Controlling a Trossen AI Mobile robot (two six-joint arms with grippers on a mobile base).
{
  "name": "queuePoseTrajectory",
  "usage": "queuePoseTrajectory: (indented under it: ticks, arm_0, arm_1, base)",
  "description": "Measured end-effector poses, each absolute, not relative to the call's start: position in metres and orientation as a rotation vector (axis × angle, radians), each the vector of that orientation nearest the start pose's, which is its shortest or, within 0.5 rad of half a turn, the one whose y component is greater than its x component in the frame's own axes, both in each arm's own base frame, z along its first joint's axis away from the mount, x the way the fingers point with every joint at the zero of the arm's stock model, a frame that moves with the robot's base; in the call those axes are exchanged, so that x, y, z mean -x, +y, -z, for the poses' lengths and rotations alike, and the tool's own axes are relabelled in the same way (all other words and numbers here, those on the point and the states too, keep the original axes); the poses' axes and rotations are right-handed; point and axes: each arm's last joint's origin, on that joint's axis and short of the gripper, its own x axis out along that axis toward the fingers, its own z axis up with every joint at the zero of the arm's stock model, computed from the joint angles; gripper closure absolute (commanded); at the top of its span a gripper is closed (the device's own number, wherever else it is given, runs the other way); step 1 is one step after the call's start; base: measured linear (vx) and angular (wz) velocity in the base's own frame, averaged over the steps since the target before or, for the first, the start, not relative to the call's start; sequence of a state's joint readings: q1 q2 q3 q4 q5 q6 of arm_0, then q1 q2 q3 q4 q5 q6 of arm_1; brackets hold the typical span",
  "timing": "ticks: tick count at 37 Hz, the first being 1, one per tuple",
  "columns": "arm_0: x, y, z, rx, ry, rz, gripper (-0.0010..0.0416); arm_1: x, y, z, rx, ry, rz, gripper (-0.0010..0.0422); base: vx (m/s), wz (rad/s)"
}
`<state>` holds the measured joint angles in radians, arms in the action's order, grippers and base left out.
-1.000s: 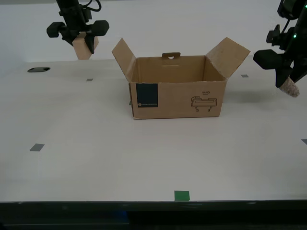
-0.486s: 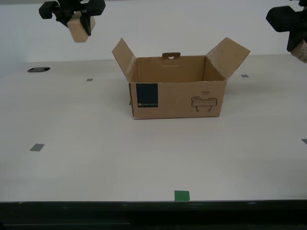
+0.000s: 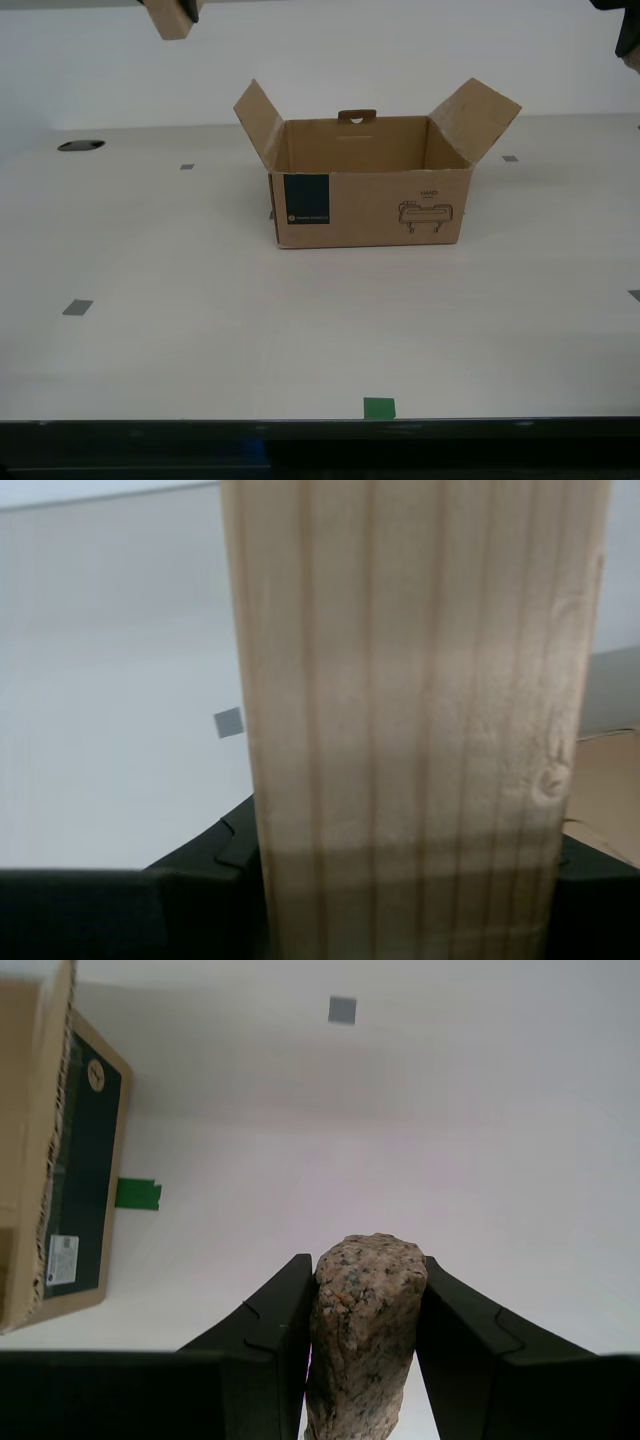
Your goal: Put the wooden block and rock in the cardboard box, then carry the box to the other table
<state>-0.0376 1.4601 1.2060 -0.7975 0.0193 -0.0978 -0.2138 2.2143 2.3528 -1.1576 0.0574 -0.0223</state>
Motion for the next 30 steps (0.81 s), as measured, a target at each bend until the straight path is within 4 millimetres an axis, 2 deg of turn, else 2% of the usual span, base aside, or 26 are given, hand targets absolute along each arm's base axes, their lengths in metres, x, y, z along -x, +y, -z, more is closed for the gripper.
queuePoseTrajectory:
  ticks: [14, 22, 30]
  arm_0:
    - [-0.296, 0.001, -0.322, 0.089, 0.958, -0.056, 0.0407]
    - [-0.297, 0.025, -0.349, 0.113, 0.874, -0.147, 0.0406]
    - [-0.296, 0.053, -0.365, 0.132, 0.794, -0.267, 0.0406]
  arm_1:
    - [-0.424, -0.134, -0.356, -0.101, 0.965, 0.323, 0.0413]
    - [-0.405, -0.16, -0.37, -0.137, 0.933, 0.393, 0.0413]
    - [-0.39, -0.19, -0.373, -0.175, 0.917, 0.548, 0.0413]
  base:
    - [0.0, 0.0]
    - [0.0, 0.0]
    - [0.0, 0.0]
